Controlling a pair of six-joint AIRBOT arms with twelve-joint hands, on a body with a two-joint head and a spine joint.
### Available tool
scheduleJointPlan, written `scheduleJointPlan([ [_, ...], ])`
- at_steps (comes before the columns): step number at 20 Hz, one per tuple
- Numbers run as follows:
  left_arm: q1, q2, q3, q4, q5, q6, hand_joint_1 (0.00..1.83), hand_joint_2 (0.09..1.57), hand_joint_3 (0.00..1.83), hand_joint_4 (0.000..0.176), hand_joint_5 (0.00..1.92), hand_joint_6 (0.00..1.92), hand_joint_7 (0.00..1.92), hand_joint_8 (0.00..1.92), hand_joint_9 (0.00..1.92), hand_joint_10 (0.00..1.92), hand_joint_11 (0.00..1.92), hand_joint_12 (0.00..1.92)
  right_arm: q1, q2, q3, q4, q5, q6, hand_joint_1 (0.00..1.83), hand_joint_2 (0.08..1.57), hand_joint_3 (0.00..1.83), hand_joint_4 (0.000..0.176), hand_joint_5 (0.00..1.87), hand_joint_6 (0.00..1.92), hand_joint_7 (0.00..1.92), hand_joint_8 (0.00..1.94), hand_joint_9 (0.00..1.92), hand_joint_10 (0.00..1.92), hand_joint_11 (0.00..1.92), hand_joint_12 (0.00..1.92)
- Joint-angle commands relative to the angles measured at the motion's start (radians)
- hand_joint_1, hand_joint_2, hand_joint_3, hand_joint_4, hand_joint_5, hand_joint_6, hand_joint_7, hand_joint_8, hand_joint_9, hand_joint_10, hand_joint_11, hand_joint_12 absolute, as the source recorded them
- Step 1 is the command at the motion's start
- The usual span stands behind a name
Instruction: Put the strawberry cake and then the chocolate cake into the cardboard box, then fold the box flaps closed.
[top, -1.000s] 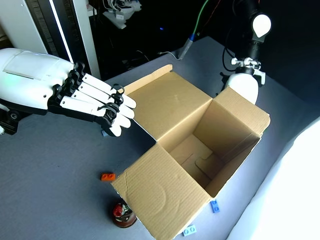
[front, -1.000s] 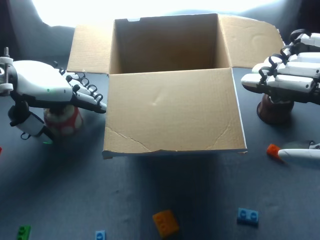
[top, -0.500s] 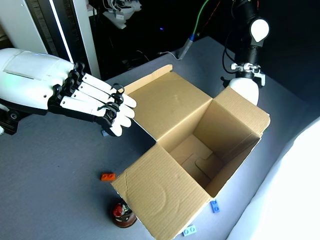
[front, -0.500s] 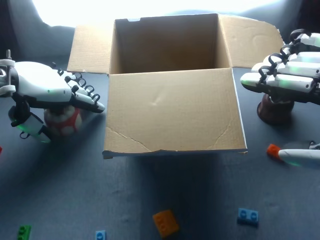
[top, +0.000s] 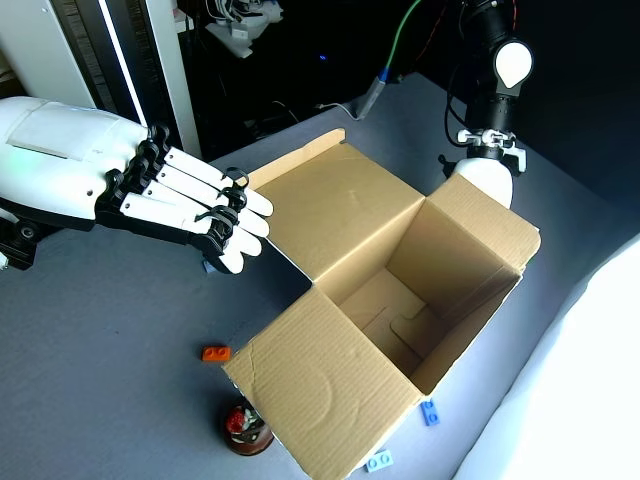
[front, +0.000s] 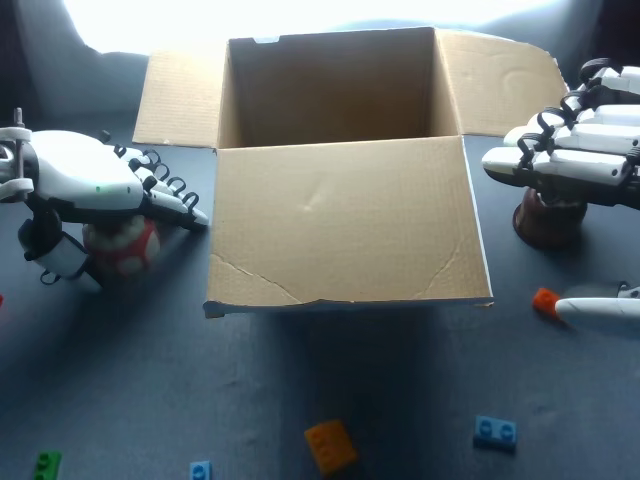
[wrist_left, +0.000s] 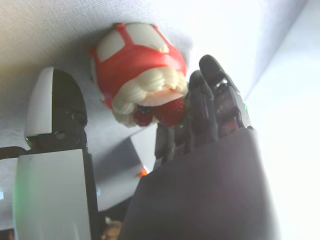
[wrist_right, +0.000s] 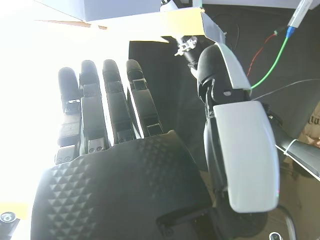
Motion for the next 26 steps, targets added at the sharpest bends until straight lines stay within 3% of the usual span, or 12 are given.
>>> scheduleJointPlan([
  [1,0.005,0.0,-0.001,-0.002,0.006,0.004,1.26,1.02,0.0,0.055,0.43,0.04,0.4,0.02,0.43,0.05,0.0,1.28,0.006,0.009,-0.001,0.011,0.124,-0.002,0.21,1.21,0.0,0.0,0.28,0.02,0.27,0.01,0.32,0.0,0.0,0.89],
  [2,0.005,0.0,-0.001,-0.002,0.006,0.004,1.28,1.01,0.0,0.056,0.5,0.05,0.46,0.04,0.5,0.09,0.01,1.41,0.006,0.009,-0.001,0.011,0.124,-0.002,0.21,1.21,0.0,0.0,0.28,0.01,0.28,0.0,0.32,0.0,0.0,0.9],
  [3,0.005,0.0,-0.001,-0.002,0.006,0.004,1.29,1.02,0.0,0.056,0.54,0.09,0.51,0.13,0.41,0.64,0.08,1.53,0.006,0.008,-0.001,0.011,0.124,-0.002,0.19,1.21,0.0,0.0,0.28,0.01,0.28,0.0,0.33,0.0,0.0,0.9],
  [4,0.005,0.0,-0.001,-0.002,0.006,0.004,1.31,1.03,0.0,0.055,0.53,0.19,0.39,0.53,0.29,1.07,0.1,1.61,0.006,0.008,-0.001,0.011,0.124,-0.002,0.17,1.21,0.0,0.0,0.28,0.01,0.28,0.0,0.33,0.0,0.0,0.9],
  [6,0.005,0.0,-0.002,-0.001,0.007,0.004,1.36,1.07,0.01,0.049,0.28,1.2,0.06,1.62,0.16,1.74,0.17,1.91,0.006,0.008,-0.001,0.011,0.124,-0.002,0.2,1.21,0.0,0.0,0.27,0.0,0.28,0.0,0.32,0.0,0.0,0.89],
  [7,0.005,0.0,-0.003,-0.001,0.007,0.004,1.36,1.07,0.01,0.049,0.28,1.2,0.06,1.62,0.16,1.74,0.17,1.91,0.006,0.008,-0.001,0.011,0.124,-0.002,0.2,1.21,0.0,0.0,0.27,0.0,0.28,0.0,0.32,0.0,0.0,0.89],
  [8,0.005,0.0,-0.003,-0.001,0.007,0.004,1.38,1.07,0.01,0.037,0.27,1.35,0.08,1.69,0.19,1.79,0.25,1.92,0.006,0.008,-0.001,0.011,0.124,-0.002,0.18,1.22,0.0,0.0,0.25,0.0,0.26,0.0,0.31,0.0,0.0,0.86],
  [12,0.004,0.001,-0.007,-0.001,0.001,0.003,1.48,1.1,0.02,0.006,0.33,1.49,0.1,1.9,0.26,1.92,0.32,1.92,0.006,0.009,-0.001,0.011,0.124,-0.003,0.22,1.22,0.0,0.0,0.26,0.0,0.26,0.0,0.32,0.0,0.0,0.9],
  [13,0.004,0.001,-0.008,-0.001,-0.003,0.003,1.59,1.16,0.13,0.0,0.35,1.55,0.13,1.92,0.47,1.79,0.33,1.92,0.006,0.009,-0.001,0.011,0.124,-0.003,0.23,1.22,0.0,0.0,0.25,0.0,0.26,0.0,0.32,0.0,0.0,0.9],
  [14,0.004,0.003,-0.01,-0.001,-0.005,0.003,1.46,1.28,0.13,0.003,0.34,1.65,0.33,1.86,0.47,1.89,0.36,1.92,0.006,0.009,-0.001,0.011,0.124,-0.003,0.26,1.21,0.0,0.0,0.26,0.0,0.27,0.0,0.33,0.0,0.0,0.92],
  [15,0.003,0.005,-0.013,0.0,-0.007,0.003,1.44,1.32,0.12,0.007,0.35,1.65,0.37,1.85,0.46,1.91,0.35,1.92,0.006,0.009,-0.001,0.011,0.124,-0.003,0.25,1.22,0.0,0.0,0.26,0.0,0.27,0.0,0.33,0.0,0.0,0.94],
  [26,-0.116,0.042,-0.047,0.061,-0.01,0.003,1.27,1.36,0.05,0.0,0.53,1.52,0.46,1.86,0.5,1.92,0.36,1.92,0.005,0.009,-0.001,0.011,0.125,0.0,0.2,1.22,0.0,0.0,0.26,0.01,0.27,0.0,0.32,0.01,0.0,0.93],
])
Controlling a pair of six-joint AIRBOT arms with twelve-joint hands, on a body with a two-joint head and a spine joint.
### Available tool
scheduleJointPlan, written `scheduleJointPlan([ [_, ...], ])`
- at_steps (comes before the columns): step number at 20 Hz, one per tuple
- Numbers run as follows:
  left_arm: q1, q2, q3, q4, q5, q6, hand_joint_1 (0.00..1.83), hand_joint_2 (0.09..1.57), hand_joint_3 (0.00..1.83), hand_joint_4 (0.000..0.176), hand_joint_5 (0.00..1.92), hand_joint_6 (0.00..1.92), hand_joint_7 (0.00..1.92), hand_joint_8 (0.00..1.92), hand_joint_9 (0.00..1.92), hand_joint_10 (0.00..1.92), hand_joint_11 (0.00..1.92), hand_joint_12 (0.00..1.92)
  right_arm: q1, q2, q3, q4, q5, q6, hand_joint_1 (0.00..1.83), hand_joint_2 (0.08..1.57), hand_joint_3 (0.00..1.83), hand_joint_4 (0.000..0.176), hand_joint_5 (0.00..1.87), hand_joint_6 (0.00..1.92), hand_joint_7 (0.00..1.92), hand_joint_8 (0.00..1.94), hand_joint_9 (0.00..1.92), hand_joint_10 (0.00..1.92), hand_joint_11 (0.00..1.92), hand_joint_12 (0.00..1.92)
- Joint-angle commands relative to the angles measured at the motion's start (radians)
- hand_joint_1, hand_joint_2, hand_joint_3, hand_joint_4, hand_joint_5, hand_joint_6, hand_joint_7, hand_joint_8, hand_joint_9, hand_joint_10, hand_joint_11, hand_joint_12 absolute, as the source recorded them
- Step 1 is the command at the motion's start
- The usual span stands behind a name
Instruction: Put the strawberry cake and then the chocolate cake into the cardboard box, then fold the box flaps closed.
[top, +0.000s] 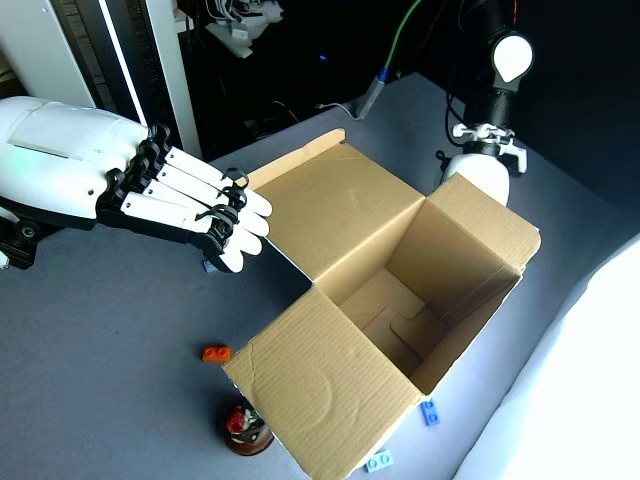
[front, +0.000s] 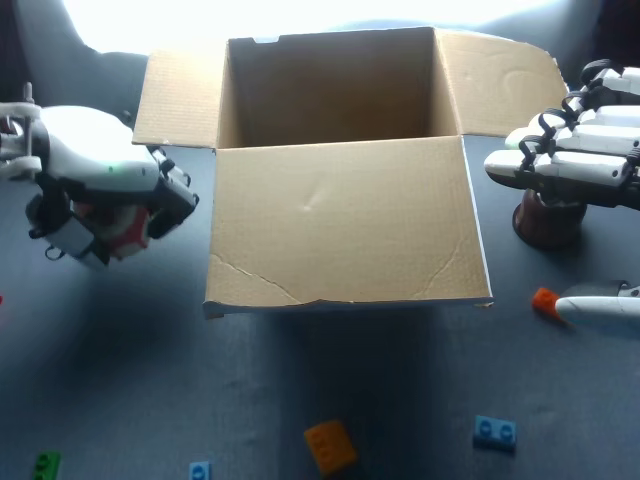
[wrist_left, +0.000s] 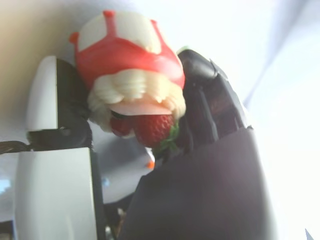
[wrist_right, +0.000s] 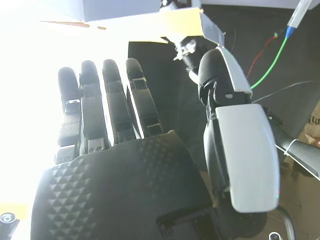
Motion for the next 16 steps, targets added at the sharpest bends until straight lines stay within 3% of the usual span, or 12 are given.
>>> scheduleJointPlan([
  [1,-0.019,0.017,0.0,-0.025,0.02,0.005,1.28,1.35,0.04,0.0,0.54,1.48,0.46,1.85,0.51,1.92,0.37,1.92,0.01,0.009,-0.001,0.011,0.123,0.003,0.21,1.22,0.0,0.0,0.27,0.01,0.27,0.0,0.32,0.0,0.0,0.92],
  [9,-0.124,0.076,-0.03,0.095,0.019,-0.032,1.28,1.36,0.02,0.0,0.56,1.47,0.45,1.87,0.51,1.92,0.43,1.92,0.005,0.011,-0.027,0.095,0.125,-0.006,0.21,1.22,0.0,0.0,0.25,0.0,0.27,0.0,0.32,0.0,0.0,0.96],
  [16,-0.213,0.122,-0.059,0.144,0.014,-0.033,1.28,1.36,0.01,0.0,0.57,1.45,0.44,1.86,0.51,1.92,0.41,1.92,-0.001,0.013,-0.034,0.119,0.135,-0.006,0.21,1.24,0.0,0.0,0.25,0.0,0.26,0.01,0.31,0.01,0.0,0.91],
])
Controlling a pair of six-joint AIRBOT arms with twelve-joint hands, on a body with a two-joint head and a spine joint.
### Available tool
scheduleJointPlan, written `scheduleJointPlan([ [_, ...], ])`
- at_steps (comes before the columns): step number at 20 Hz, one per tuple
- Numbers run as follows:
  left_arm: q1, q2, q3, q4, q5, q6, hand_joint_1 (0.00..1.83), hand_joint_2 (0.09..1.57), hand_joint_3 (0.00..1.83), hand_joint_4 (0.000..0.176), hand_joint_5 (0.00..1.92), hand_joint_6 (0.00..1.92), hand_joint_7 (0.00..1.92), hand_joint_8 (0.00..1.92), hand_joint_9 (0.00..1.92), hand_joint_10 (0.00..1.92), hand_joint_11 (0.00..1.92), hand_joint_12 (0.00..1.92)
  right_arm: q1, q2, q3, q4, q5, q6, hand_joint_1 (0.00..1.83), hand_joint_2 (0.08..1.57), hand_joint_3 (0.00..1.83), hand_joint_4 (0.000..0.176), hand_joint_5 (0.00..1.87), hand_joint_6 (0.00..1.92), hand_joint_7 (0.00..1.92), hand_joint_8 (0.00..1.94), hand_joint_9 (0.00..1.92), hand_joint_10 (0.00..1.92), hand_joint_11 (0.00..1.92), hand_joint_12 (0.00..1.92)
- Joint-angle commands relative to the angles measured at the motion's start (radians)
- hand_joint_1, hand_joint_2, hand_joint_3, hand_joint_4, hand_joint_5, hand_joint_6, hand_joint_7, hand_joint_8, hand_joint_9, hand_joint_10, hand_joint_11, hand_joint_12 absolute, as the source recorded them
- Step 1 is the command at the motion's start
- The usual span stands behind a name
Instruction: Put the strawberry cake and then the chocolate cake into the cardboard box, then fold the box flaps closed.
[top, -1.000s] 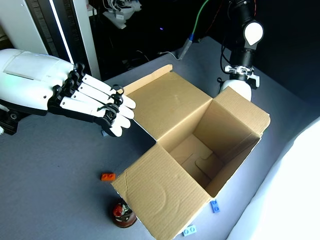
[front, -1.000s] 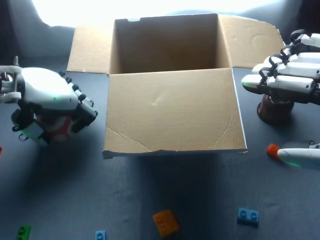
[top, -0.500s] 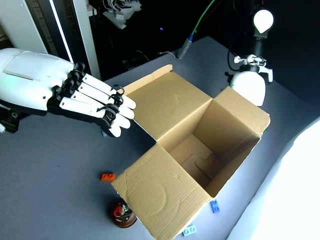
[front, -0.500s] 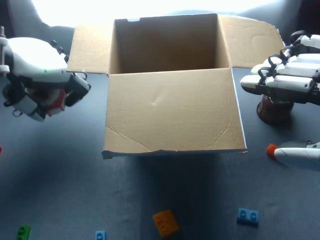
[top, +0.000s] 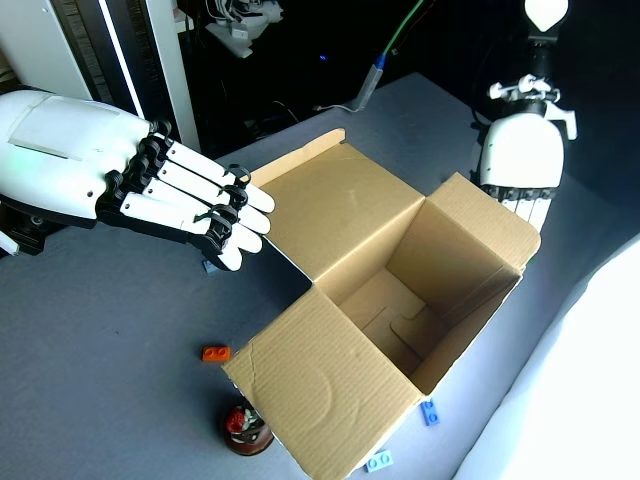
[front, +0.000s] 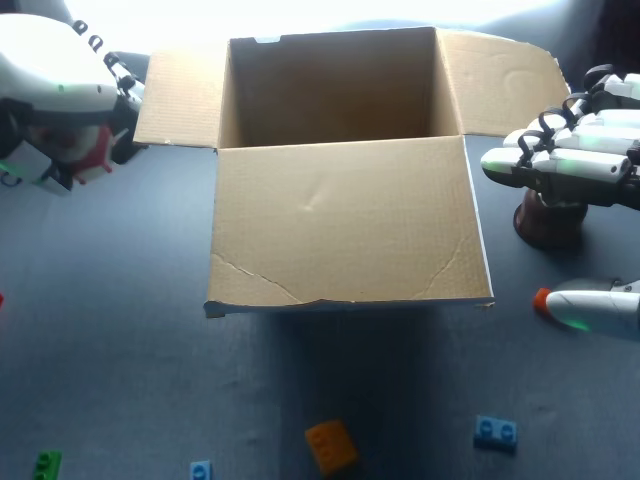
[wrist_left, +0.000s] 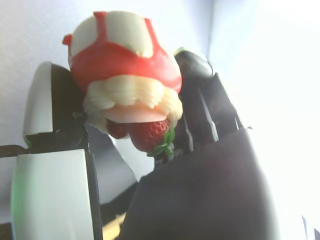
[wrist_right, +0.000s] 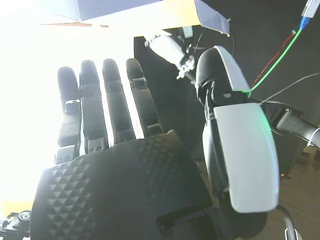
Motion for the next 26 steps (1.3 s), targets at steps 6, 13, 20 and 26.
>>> scheduleJointPlan([
  [6,-0.043,0.026,0.01,0.0,0.02,-0.021,1.29,1.36,0.0,0.0,0.57,1.41,0.47,1.82,0.53,1.92,0.45,1.92,0.002,0.01,-0.011,0.03,0.138,-0.004,0.19,1.24,0.0,0.0,0.22,0.0,0.24,0.0,0.31,0.0,0.0,0.87],
  [13,-0.112,0.029,0.01,0.016,0.04,-0.016,1.27,1.37,0.01,0.0,0.53,1.52,0.47,1.83,0.51,1.9,0.44,1.92,0.002,0.01,-0.01,0.03,0.136,-0.012,0.14,1.24,0.0,0.0,0.24,0.0,0.26,0.0,0.33,0.0,0.0,0.94],
  [20,-0.219,0.029,0.026,0.031,0.055,-0.001,1.26,1.37,0.0,0.0,0.53,1.52,0.46,1.82,0.51,1.92,0.42,1.92,0.003,0.01,-0.01,0.03,0.136,-0.012,0.21,1.22,0.0,0.0,0.25,0.0,0.26,0.0,0.32,0.0,0.0,0.94],
  [26,-0.294,0.028,0.021,0.054,0.036,0.002,1.27,1.35,0.03,0.0,0.57,1.48,0.46,1.81,0.52,1.9,0.42,1.92,0.003,0.009,-0.01,0.03,0.136,-0.012,0.18,1.22,0.0,0.0,0.24,0.0,0.25,0.0,0.33,0.0,0.0,0.96],
])
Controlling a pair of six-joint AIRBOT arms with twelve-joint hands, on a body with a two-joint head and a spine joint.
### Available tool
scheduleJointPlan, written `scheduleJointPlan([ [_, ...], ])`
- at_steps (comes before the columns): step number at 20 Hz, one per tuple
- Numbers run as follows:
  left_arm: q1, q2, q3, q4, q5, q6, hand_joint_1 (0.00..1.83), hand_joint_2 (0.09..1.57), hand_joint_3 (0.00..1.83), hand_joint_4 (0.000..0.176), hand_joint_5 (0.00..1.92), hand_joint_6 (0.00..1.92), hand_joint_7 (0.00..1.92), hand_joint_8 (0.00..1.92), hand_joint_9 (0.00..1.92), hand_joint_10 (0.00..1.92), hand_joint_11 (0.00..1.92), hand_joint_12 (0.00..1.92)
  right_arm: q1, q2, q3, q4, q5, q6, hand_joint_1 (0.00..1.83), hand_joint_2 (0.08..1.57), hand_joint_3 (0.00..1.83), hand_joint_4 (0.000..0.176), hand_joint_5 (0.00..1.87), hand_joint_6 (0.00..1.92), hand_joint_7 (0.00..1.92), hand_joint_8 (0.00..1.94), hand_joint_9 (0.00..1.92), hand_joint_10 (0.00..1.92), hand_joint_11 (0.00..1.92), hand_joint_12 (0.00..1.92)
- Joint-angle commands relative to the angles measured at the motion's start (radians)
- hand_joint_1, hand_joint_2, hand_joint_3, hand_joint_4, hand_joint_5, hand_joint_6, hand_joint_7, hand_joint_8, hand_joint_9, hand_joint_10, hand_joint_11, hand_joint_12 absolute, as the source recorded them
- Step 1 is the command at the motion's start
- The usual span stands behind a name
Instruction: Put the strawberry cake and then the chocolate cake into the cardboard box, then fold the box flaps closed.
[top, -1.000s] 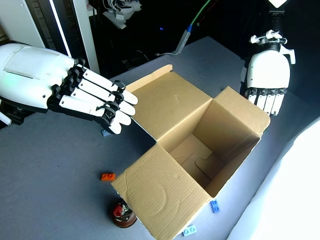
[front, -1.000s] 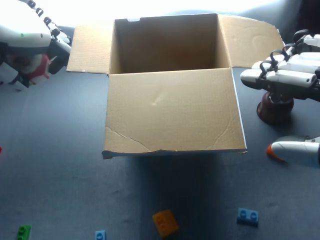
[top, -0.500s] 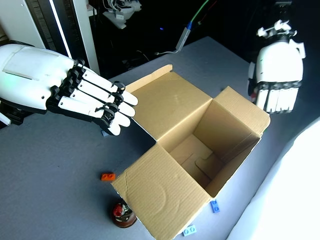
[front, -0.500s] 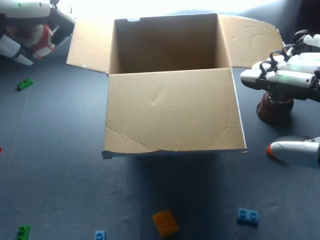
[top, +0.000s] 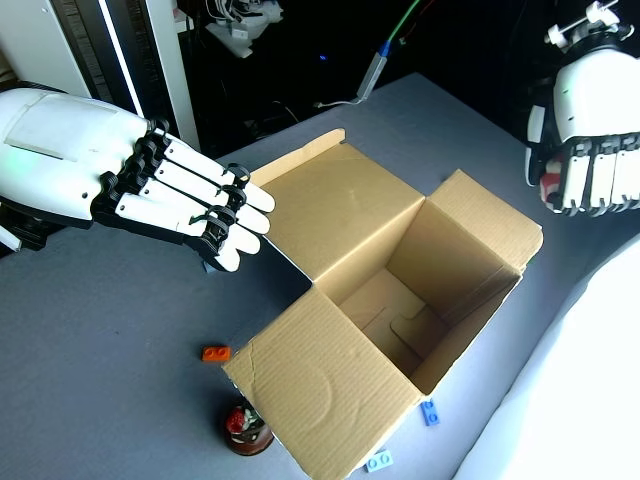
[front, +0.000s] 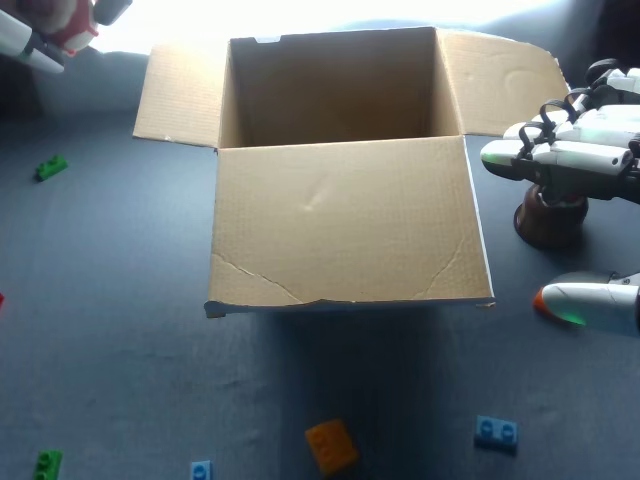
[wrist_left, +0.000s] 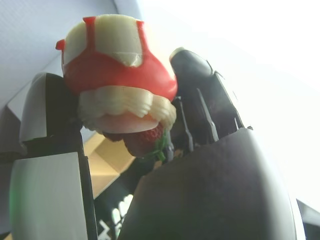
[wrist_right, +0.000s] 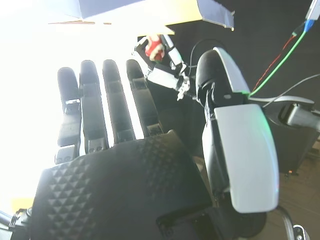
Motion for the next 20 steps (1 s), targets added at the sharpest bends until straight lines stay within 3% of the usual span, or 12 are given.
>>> scheduleJointPlan([
  [1,-0.019,0.013,-0.005,-0.041,0.016,0.0,1.28,1.35,0.02,0.0,0.57,1.45,0.48,1.8,0.53,1.9,0.44,1.92,0.003,0.009,-0.004,0.002,0.125,-0.001,0.2,1.22,0.0,0.0,0.22,0.0,0.24,0.0,0.32,0.0,0.0,0.94],
  [4,-0.042,0.012,-0.031,-0.038,-0.014,-0.009,1.28,1.35,0.01,0.0,0.56,1.45,0.49,1.79,0.55,1.89,0.47,1.92,0.003,0.009,-0.004,0.002,0.125,-0.001,0.26,1.21,0.0,0.0,0.22,0.01,0.22,0.0,0.28,0.0,0.0,0.91],
  [5,-0.048,0.012,-0.038,-0.038,-0.024,-0.01,1.27,1.35,0.01,0.0,0.52,1.58,0.52,1.71,0.56,1.83,0.46,1.92,0.003,0.009,-0.004,0.002,0.125,-0.001,0.26,1.21,0.0,0.0,0.23,0.01,0.23,0.0,0.3,0.01,0.0,0.93],
  [10,-0.053,0.021,-0.109,0.033,-0.099,-0.05,1.28,1.35,0.0,0.0,0.55,1.49,0.5,1.76,0.56,1.87,0.46,1.92,0.003,0.009,-0.004,0.002,0.126,-0.001,0.22,1.23,0.0,0.0,0.25,0.01,0.25,0.01,0.33,0.01,0.0,0.97],
  [20,-0.08,-0.062,-0.079,0.11,-0.144,-0.087,1.28,1.34,0.0,0.0,0.58,1.47,0.51,1.74,0.56,1.84,0.42,1.92,0.003,0.009,-0.004,0.002,0.125,-0.001,0.27,1.22,0.0,0.0,0.23,0.0,0.26,0.0,0.32,0.0,0.0,0.93],
])
